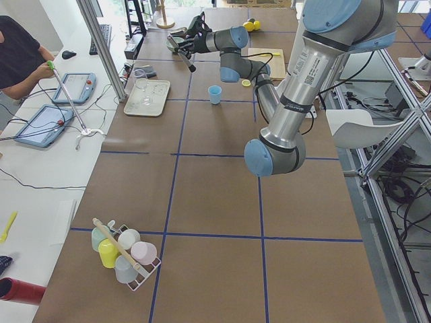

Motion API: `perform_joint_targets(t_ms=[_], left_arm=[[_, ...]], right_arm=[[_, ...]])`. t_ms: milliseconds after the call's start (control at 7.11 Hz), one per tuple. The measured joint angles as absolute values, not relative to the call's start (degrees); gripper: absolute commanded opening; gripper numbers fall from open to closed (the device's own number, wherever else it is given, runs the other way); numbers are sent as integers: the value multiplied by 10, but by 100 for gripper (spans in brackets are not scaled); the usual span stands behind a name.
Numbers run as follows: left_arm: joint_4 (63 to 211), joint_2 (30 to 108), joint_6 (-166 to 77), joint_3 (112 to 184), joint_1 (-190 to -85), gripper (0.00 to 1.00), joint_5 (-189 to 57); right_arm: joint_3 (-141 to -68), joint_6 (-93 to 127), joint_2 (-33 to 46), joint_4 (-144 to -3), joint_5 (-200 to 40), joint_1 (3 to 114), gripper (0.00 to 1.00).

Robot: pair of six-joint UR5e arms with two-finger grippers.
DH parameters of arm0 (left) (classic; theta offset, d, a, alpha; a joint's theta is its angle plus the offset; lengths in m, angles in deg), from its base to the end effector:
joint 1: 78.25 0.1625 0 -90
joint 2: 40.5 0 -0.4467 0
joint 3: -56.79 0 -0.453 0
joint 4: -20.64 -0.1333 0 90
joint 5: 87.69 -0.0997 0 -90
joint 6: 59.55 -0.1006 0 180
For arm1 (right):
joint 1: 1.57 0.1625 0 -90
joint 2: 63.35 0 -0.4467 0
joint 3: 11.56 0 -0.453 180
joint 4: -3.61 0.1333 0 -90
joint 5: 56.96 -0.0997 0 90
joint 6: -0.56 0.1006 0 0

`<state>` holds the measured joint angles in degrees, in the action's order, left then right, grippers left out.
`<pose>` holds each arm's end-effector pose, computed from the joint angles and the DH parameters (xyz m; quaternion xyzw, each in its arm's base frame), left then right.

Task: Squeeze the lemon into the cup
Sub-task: 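Carry the silver muddler over the blue cup with the left gripper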

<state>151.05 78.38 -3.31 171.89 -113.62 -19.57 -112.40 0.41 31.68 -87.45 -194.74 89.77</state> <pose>0.3640 -0.4678 0.0807 0.5149 0.5200 -0.1486 0.6651 0.0709 -0.5149 0.6207 0.0431 -0.4041 -0.0073 0.9137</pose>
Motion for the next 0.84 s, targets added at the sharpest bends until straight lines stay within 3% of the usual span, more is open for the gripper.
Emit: perform_joint_targets(t_ms=[844], left_arm=[[1677,773,-160,1664,-994,0,-418]], right_arm=[[-1087,-12,288,-872,-1948,916,100]])
